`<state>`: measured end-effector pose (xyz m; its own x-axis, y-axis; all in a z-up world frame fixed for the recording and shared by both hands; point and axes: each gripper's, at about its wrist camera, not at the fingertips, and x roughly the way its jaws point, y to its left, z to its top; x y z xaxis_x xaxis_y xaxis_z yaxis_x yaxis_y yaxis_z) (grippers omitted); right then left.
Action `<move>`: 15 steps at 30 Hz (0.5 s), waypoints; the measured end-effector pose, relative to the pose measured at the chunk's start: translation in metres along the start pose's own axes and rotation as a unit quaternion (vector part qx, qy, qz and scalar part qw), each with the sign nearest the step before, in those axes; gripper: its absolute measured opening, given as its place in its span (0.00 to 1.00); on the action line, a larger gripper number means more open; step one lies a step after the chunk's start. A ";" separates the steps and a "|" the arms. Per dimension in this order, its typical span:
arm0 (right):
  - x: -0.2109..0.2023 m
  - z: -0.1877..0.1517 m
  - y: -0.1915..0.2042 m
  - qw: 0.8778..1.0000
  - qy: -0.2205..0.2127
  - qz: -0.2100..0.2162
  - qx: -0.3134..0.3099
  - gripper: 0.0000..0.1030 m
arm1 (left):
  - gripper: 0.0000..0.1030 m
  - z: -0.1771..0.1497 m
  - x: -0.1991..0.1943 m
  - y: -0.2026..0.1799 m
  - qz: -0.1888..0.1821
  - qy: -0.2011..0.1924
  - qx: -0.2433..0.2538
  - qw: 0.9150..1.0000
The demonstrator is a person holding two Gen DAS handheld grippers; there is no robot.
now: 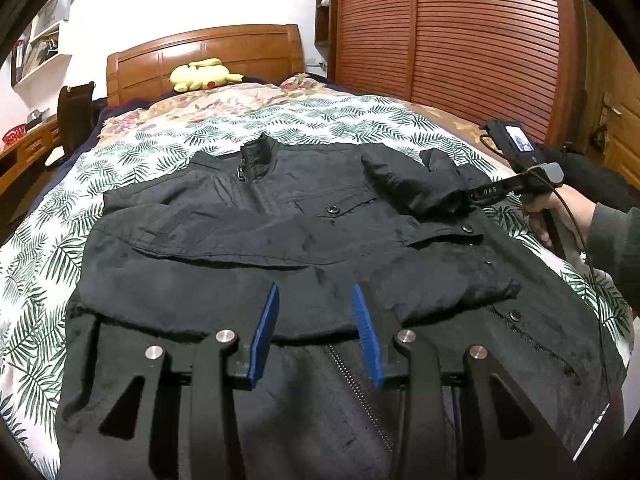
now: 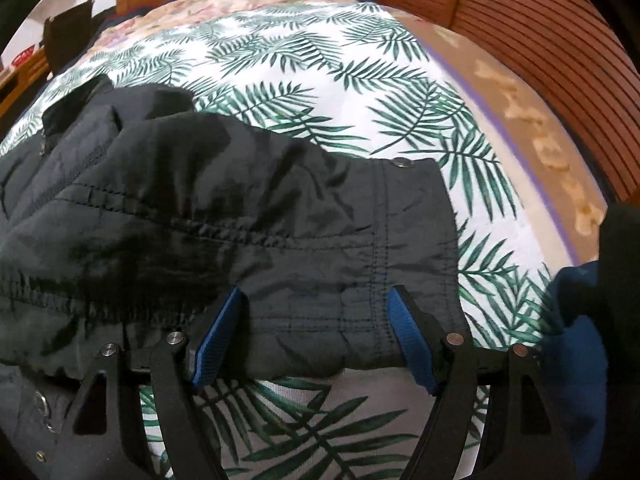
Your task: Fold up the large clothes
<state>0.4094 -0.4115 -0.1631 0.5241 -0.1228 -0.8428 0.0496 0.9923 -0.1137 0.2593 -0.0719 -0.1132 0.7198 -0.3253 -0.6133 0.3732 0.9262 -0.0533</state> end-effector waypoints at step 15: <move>-0.002 -0.005 0.031 0.998 0.013 0.022 -0.065 0.05 | 0.36 0.000 -0.004 0.001 0.000 -0.002 -0.001 1.000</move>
<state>0.4054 -0.3802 -0.1676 0.5011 -0.0819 -0.8615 -0.0836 0.9863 -0.1424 0.2571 -0.0698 -0.1105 0.7220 -0.3256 -0.6104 0.3712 0.9269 -0.0554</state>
